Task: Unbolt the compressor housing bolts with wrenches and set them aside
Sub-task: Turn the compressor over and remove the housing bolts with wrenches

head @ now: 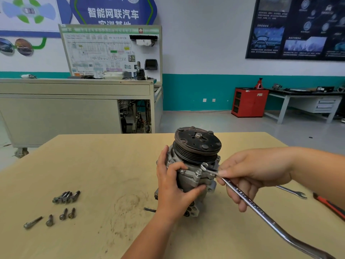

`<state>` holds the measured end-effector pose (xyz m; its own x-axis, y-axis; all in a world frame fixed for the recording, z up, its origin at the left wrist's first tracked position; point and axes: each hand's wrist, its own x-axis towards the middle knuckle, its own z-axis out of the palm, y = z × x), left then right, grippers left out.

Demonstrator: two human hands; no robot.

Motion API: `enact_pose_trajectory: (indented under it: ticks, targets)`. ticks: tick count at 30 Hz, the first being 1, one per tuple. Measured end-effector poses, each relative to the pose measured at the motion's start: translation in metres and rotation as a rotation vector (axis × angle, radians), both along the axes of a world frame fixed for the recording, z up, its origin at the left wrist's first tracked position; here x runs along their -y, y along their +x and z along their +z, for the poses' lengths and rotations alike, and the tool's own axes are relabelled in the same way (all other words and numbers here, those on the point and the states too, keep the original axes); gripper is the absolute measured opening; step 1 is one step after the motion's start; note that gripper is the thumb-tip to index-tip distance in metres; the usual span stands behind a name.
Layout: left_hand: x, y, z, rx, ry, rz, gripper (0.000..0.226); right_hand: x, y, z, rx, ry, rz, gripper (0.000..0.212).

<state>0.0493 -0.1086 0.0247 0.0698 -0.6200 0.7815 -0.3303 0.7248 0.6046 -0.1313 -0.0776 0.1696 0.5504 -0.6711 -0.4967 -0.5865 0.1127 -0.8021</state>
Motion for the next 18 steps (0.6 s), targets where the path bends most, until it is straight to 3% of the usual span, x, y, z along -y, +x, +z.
enact_pose_trajectory:
  ticks: [6, 9, 11, 13, 15, 18]
  targets:
    - [-0.001, -0.001, 0.001, 0.001, -0.011, 0.011, 0.050, -0.004, 0.012, -0.013, 0.065, 0.073, -0.072, 0.029]
    - [0.000, 0.000, 0.000, 0.005, -0.011, 0.013, 0.050, -0.001, 0.011, -0.005, -0.012, 0.053, -0.041, 0.030]
    - [0.000, 0.000, 0.000, 0.005, 0.004, 0.006, 0.052, 0.008, 0.006, 0.005, -0.214, -0.160, 0.017, 0.030]
    - [0.000, 0.000, 0.000, 0.004, 0.015, -0.001, 0.055, 0.019, 0.002, 0.013, -0.447, -0.499, 0.069, 0.027]
    - [0.000, 0.000, 0.000, 0.002, 0.023, -0.008, 0.055, 0.026, -0.002, 0.014, -0.500, -0.677, 0.068, 0.022]
    - [0.000, 0.000, 0.000, 0.002, 0.026, -0.007, 0.051, 0.025, -0.012, 0.011, -0.351, -0.401, 0.049, 0.023]
